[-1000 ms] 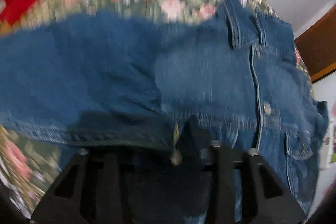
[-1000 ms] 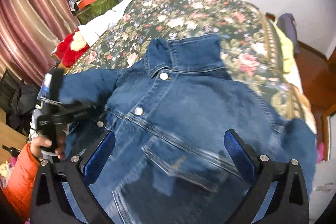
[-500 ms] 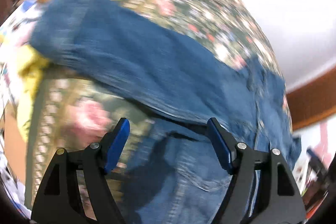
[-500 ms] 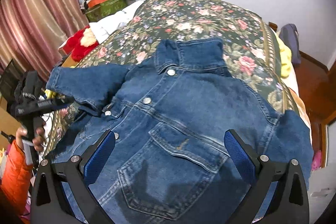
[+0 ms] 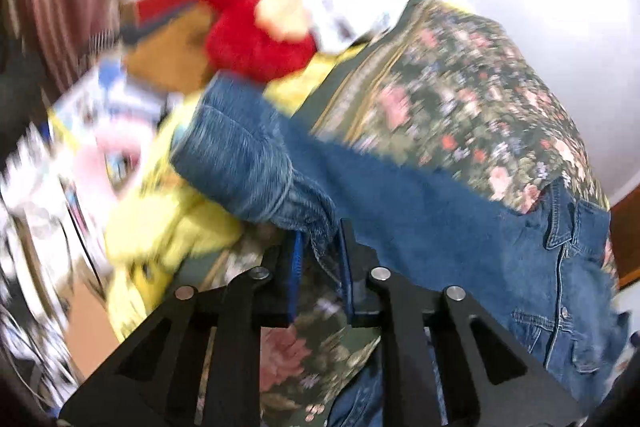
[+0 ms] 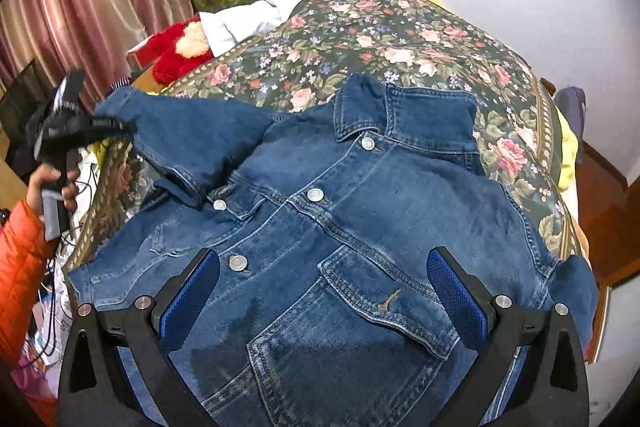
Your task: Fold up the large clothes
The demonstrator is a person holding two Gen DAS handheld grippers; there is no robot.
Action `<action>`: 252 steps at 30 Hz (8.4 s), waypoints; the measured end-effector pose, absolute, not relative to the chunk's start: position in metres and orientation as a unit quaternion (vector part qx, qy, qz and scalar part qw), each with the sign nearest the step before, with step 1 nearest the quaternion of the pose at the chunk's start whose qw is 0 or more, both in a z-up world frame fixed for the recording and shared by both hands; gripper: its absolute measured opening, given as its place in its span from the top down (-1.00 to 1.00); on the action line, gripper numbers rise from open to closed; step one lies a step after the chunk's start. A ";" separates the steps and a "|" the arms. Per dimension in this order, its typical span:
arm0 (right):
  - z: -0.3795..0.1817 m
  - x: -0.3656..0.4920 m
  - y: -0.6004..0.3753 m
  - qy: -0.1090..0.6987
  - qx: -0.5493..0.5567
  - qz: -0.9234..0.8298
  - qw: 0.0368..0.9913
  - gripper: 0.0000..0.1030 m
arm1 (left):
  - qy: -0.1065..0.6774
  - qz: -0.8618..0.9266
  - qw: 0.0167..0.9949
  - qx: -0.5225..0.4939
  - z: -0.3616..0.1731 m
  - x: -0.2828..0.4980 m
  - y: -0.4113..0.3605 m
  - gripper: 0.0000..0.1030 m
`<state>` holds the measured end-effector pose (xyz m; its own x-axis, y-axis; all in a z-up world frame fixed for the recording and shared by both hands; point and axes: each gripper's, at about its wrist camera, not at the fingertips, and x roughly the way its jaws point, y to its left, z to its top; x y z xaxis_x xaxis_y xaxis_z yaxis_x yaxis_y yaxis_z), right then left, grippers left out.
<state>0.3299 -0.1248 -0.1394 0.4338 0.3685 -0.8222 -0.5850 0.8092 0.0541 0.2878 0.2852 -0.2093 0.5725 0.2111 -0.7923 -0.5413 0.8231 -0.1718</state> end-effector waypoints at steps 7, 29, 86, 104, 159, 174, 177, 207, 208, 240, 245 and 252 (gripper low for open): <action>-0.137 0.338 -0.141 0.446 -0.096 0.270 0.848 -1.00 | 0.323 0.133 0.932 -0.096 -0.117 0.326 0.196 0.76; -0.133 0.345 -0.282 0.476 0.078 0.174 0.858 -1.00 | 0.487 -0.218 0.843 0.070 -0.192 0.326 -0.088 0.31; -0.178 0.376 -0.247 0.493 -0.153 0.104 0.850 -0.47 | 0.551 0.064 0.831 -0.037 -0.278 0.312 0.150 -0.63; -0.207 0.391 -0.198 0.555 -0.023 0.156 0.817 -0.52 | 0.533 -0.039 0.845 0.035 -0.247 0.354 0.042 -0.64; -0.152 0.351 -0.430 0.428 0.236 0.019 0.872 0.75 | 0.509 -0.120 0.851 0.042 -0.218 0.377 -0.060 -0.66; -0.074 0.377 -0.211 0.380 0.105 0.209 0.895 0.82 | 0.443 -0.044 0.896 0.002 -0.162 0.305 0.051 -0.66; -0.115 0.387 -0.177 0.438 0.088 0.207 0.870 0.81 | 0.446 -0.030 0.895 0.001 -0.165 0.292 0.067 -0.66; -0.195 0.327 -0.259 0.607 0.222 0.248 0.721 0.80 | 0.430 -0.116 0.892 0.077 -0.140 0.290 -0.040 -0.66; -0.194 0.324 -0.261 0.605 0.224 0.251 0.721 0.79 | 0.428 -0.123 0.892 0.077 -0.138 0.291 -0.046 -0.66; -0.126 0.273 -0.402 0.465 0.104 0.015 0.879 0.79 | 0.449 -0.208 0.857 0.144 -0.128 0.353 -0.157 -0.70; -0.131 0.274 -0.409 0.462 0.103 0.012 0.881 0.80 | 0.461 -0.275 0.821 0.192 -0.152 0.357 -0.232 -0.70; -0.143 0.264 -0.431 0.469 0.156 -0.003 0.869 0.80 | 0.506 -0.273 0.773 0.267 -0.210 0.374 -0.289 -0.39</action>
<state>0.2641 -0.4310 -0.1431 0.5605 0.1400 -0.8163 0.1518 0.9515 0.2675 0.3737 -0.2894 -0.2098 0.3387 -0.1511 -0.9287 0.6919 0.7089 0.1370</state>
